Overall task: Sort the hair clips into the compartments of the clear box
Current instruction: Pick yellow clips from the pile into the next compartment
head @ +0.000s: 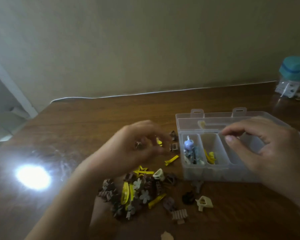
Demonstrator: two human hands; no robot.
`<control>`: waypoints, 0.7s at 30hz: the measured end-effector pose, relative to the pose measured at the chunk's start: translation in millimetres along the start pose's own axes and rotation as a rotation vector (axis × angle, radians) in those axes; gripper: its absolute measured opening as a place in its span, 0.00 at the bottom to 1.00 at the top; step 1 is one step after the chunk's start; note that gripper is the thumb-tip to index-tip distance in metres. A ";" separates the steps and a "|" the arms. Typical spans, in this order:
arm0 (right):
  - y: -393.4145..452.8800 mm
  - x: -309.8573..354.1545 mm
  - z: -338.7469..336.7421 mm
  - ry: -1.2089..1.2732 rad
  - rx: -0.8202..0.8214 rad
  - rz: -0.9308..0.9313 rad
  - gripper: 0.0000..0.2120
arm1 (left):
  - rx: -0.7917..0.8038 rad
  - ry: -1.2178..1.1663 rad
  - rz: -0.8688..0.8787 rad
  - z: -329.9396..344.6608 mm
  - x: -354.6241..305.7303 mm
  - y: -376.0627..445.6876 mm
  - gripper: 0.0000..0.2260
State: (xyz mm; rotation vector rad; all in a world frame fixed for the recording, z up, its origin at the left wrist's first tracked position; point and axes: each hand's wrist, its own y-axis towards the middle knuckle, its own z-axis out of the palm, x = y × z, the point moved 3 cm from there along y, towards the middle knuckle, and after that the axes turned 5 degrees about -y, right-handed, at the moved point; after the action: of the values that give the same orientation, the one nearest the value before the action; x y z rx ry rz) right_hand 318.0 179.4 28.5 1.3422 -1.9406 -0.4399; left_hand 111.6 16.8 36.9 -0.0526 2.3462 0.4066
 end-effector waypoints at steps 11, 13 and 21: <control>-2.3 -1.8 12.5 0.032 0.077 -0.023 0.10 | 0.463 0.318 -0.424 -14.3 40.3 -22.2 0.18; -2.6 -0.9 13.9 0.030 0.085 -0.032 0.10 | 0.467 0.355 -0.394 -5.3 37.9 -19.0 0.16; -3.9 2.0 13.8 0.043 0.079 -0.025 0.10 | 0.396 0.415 -0.357 6.6 39.2 -12.4 0.09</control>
State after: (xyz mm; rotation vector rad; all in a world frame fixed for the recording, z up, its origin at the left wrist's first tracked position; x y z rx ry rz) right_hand 310.2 174.4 17.4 1.4157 -1.9255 -0.3467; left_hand 89.5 10.2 2.2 -0.3917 2.7068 -0.2724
